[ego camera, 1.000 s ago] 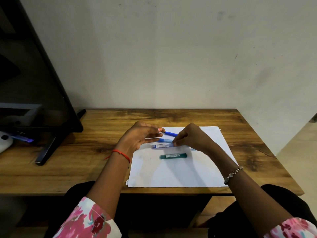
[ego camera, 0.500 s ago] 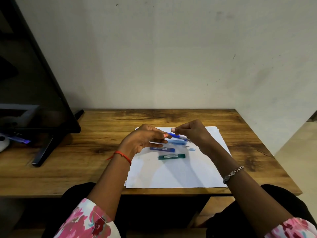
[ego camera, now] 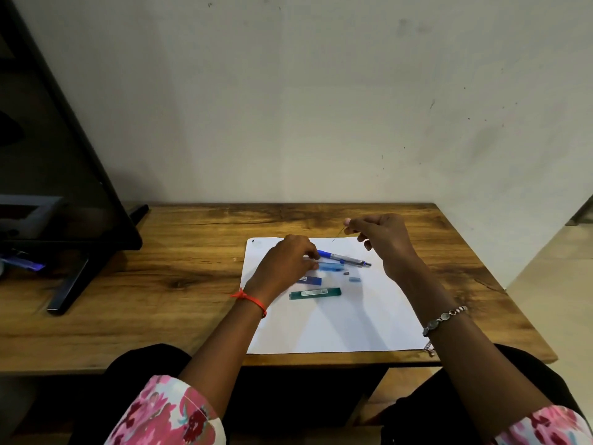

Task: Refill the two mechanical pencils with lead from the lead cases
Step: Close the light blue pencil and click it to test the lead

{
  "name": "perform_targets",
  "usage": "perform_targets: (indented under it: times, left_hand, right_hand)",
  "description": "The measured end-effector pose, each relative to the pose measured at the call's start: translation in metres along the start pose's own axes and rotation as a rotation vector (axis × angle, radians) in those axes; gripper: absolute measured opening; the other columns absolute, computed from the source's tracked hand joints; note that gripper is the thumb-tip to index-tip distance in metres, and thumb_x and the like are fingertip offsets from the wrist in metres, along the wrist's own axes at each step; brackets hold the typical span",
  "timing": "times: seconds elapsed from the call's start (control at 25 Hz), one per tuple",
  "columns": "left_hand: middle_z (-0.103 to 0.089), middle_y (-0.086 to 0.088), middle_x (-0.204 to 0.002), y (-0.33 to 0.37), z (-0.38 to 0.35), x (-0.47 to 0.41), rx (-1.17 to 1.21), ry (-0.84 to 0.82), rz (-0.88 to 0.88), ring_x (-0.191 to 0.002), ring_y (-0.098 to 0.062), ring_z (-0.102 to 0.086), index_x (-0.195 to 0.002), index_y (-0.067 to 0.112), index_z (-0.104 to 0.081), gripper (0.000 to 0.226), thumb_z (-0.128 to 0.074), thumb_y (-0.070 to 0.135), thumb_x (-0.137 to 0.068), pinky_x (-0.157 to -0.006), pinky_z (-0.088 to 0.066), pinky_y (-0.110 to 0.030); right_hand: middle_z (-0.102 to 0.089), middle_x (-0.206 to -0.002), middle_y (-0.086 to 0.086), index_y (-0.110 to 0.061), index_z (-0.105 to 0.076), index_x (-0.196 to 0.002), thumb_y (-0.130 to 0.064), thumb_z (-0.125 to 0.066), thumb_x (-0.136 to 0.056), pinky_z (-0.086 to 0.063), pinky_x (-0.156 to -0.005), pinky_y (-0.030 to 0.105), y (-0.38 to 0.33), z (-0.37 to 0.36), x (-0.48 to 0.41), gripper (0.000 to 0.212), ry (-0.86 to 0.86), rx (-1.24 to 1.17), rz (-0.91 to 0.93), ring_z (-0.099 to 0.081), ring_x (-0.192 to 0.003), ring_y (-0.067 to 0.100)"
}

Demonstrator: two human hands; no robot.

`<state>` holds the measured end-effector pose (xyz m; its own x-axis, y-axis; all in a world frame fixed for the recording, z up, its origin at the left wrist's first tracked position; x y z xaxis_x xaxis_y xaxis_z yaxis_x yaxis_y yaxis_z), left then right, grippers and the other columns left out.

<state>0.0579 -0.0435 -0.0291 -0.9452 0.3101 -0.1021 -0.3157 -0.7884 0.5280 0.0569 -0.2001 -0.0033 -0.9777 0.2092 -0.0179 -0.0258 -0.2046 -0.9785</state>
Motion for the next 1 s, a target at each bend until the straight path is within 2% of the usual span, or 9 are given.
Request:
perform_targets:
  times: [0.08, 0.2, 0.36, 0.48, 0.56, 0.68, 0.72, 0.84, 1.0]
  left_hand:
    - [-0.063, -0.011, -0.110, 0.003, -0.008, -0.001, -0.072, -0.042, -0.030, -0.099, -0.024, -0.058, -0.108, 0.007, -0.067, 0.025, -0.060, 0.018, -0.087, -0.083, -0.046, -0.031]
    - [-0.063, -0.011, -0.110, 0.004, -0.007, -0.002, -0.090, -0.031, -0.060, -0.097, -0.023, -0.058, -0.109, 0.007, -0.066, 0.024, -0.057, 0.015, -0.088, -0.077, -0.043, -0.026]
    - [-0.066, -0.010, -0.102, 0.001, 0.019, -0.003, 0.184, 0.120, -0.008, -0.083, -0.014, -0.054, -0.099, 0.005, -0.068, 0.017, -0.061, 0.010, -0.084, -0.072, -0.043, -0.018]
    - [-0.065, -0.003, -0.090, 0.004, 0.038, 0.001, 0.421, 0.195, 0.016, -0.074, -0.008, -0.056, -0.096, 0.003, -0.067, 0.015, -0.063, 0.006, -0.083, -0.059, -0.040, -0.002]
    - [-0.061, 0.002, -0.089, 0.006, 0.042, 0.004, 0.525, 0.192, 0.028, -0.074, -0.003, -0.057, -0.098, 0.005, -0.065, 0.015, -0.062, 0.007, -0.083, -0.064, -0.044, -0.005]
    - [-0.062, 0.000, -0.091, 0.008, 0.040, 0.006, 0.647, 0.171, 0.043, -0.085, -0.017, -0.061, -0.095, 0.008, -0.063, 0.012, -0.062, 0.006, -0.083, -0.081, -0.051, -0.030]
    - [-0.062, 0.001, -0.090, 0.008, 0.039, 0.007, 0.670, 0.166, 0.048, -0.088, -0.019, -0.061, -0.093, 0.010, -0.062, 0.011, -0.062, 0.006, -0.083, -0.082, -0.052, -0.032]
    - [-0.063, 0.001, -0.087, 0.008, 0.038, 0.007, 0.713, 0.156, 0.051, -0.089, -0.020, -0.062, -0.090, 0.013, -0.060, 0.011, -0.061, 0.005, -0.083, -0.078, -0.052, -0.026]
    - [-0.062, -0.003, -0.094, 0.009, 0.038, 0.007, 0.728, 0.151, 0.056, -0.090, -0.019, -0.061, -0.091, 0.014, -0.060, 0.012, -0.060, 0.005, -0.083, -0.075, -0.051, -0.022]
  right_hand:
    - [-0.066, -0.071, 0.005, 0.000, -0.072, -0.087, -0.012, -0.065, -0.083, -0.038, -0.051, 0.017, 0.001, 0.000, -0.001, 0.015, 0.000, 0.002, 0.008, -0.054, -0.055, 0.004]
    - [-0.067, -0.071, 0.005, -0.003, -0.072, -0.081, -0.013, -0.065, -0.083, -0.037, -0.054, 0.022, 0.000, 0.000, -0.003, 0.013, -0.006, -0.023, 0.019, -0.052, -0.059, 0.012]
    - [-0.070, -0.076, 0.011, -0.004, -0.071, -0.083, -0.012, -0.065, -0.083, -0.043, -0.056, 0.025, -0.018, 0.007, -0.002, 0.010, 0.044, -0.134, 0.125, -0.056, -0.063, 0.015]
    - [-0.072, -0.064, -0.001, -0.004, -0.071, -0.083, -0.005, -0.065, -0.081, -0.044, -0.052, 0.021, -0.044, 0.020, 0.001, 0.006, 0.089, -0.300, 0.272, -0.057, -0.059, 0.013]
    - [-0.072, -0.062, -0.005, -0.003, -0.071, -0.083, -0.003, -0.065, -0.080, -0.043, -0.052, 0.018, -0.057, 0.028, 0.005, 0.007, 0.117, -0.346, 0.348, -0.058, -0.058, 0.010]
    - [-0.072, -0.061, -0.010, -0.007, -0.072, -0.083, -0.003, -0.067, -0.079, -0.044, -0.056, 0.015, -0.075, 0.031, 0.014, 0.008, 0.119, -0.308, 0.446, -0.061, -0.060, 0.005]
    - [-0.072, -0.061, -0.012, -0.009, -0.072, -0.083, -0.004, -0.068, -0.078, -0.044, -0.057, 0.014, -0.080, 0.029, 0.017, 0.008, 0.108, -0.276, 0.477, -0.062, -0.062, 0.003]
    - [-0.071, -0.064, -0.016, -0.012, -0.072, -0.085, -0.008, -0.070, -0.078, -0.046, -0.061, 0.012, -0.088, 0.024, 0.023, 0.008, 0.089, -0.190, 0.528, -0.065, -0.068, 0.002]
    - [-0.071, -0.074, -0.010, -0.011, -0.072, -0.087, -0.011, -0.071, -0.078, -0.052, -0.070, 0.018, -0.089, 0.018, 0.024, 0.009, 0.080, -0.110, 0.541, -0.068, -0.079, 0.011]
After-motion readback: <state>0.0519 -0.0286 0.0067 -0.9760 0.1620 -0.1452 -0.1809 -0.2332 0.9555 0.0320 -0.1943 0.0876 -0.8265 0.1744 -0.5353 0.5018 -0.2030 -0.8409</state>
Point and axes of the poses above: each hand's wrist, its own x-axis away from the middle knuckle, its own z-axis out of the back of the hand, y = z × x, the point moved 9 cm from there along -x, towards the middle knuckle
